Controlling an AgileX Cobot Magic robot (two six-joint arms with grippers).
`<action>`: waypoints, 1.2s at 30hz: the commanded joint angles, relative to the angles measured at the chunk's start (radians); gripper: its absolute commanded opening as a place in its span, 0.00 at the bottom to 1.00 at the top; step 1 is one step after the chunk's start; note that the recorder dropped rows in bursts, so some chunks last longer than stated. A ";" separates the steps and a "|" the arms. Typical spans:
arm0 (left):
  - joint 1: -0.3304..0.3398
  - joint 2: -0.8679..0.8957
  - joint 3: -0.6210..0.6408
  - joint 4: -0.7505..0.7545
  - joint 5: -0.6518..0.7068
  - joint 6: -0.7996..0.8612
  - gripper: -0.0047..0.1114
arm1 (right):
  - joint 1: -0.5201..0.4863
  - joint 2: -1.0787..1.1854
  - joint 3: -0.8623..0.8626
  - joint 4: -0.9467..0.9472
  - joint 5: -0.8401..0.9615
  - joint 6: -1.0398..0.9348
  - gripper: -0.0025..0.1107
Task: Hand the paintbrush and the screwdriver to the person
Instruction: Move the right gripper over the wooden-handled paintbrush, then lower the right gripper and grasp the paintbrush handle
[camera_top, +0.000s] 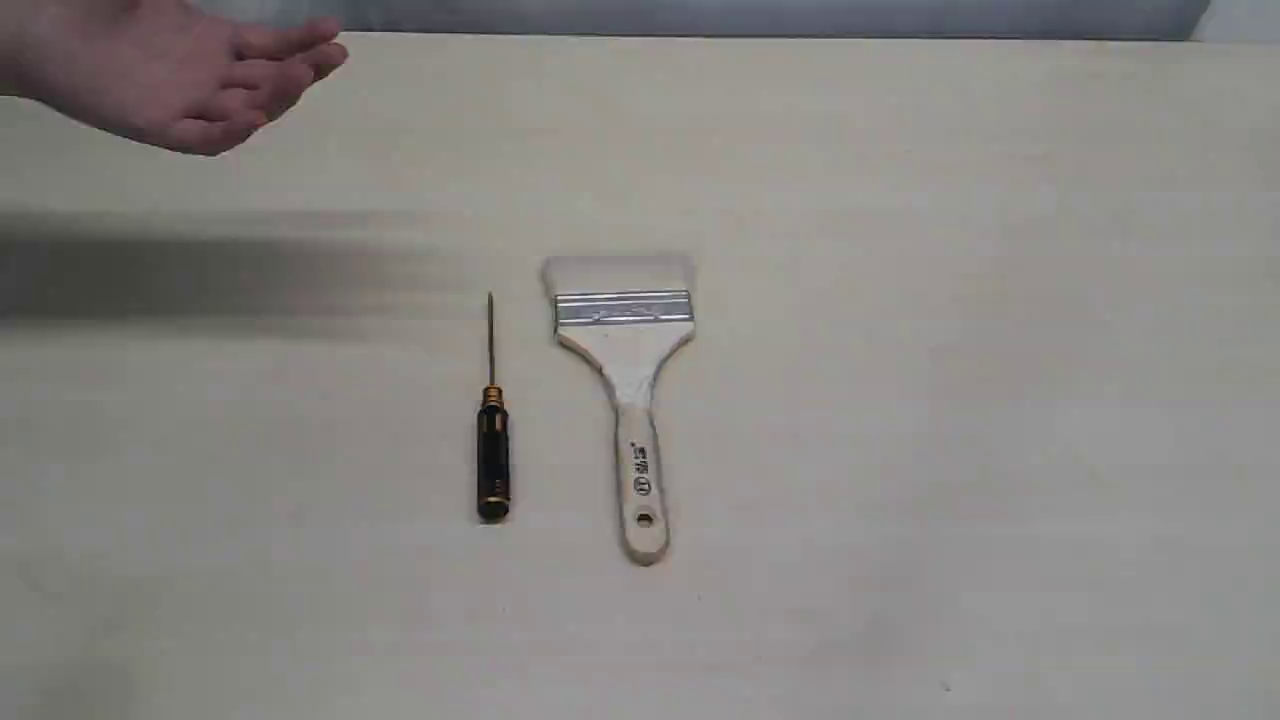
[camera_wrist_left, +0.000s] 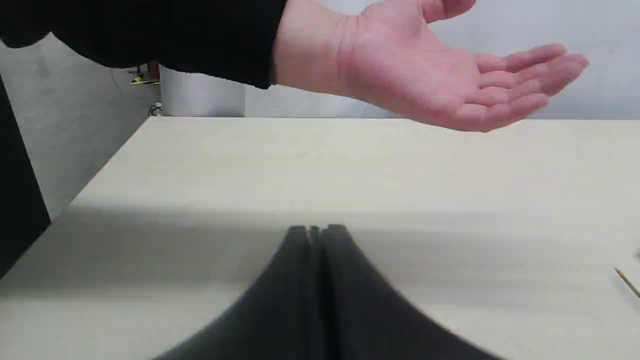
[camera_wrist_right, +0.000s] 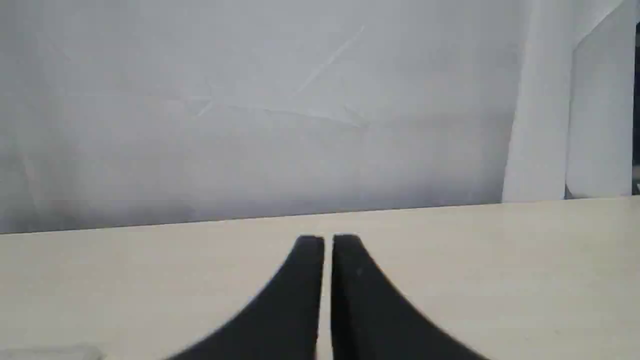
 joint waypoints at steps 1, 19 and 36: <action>-0.006 -0.002 0.002 -0.005 -0.010 -0.002 0.04 | 0.011 -0.006 0.004 0.035 -0.042 0.003 0.06; -0.006 -0.002 0.002 -0.001 -0.013 -0.002 0.04 | 0.529 0.428 -0.235 0.024 -0.284 -0.012 0.45; -0.006 -0.002 0.002 -0.001 -0.011 -0.002 0.04 | 0.672 1.505 -1.173 0.022 0.652 -0.030 0.45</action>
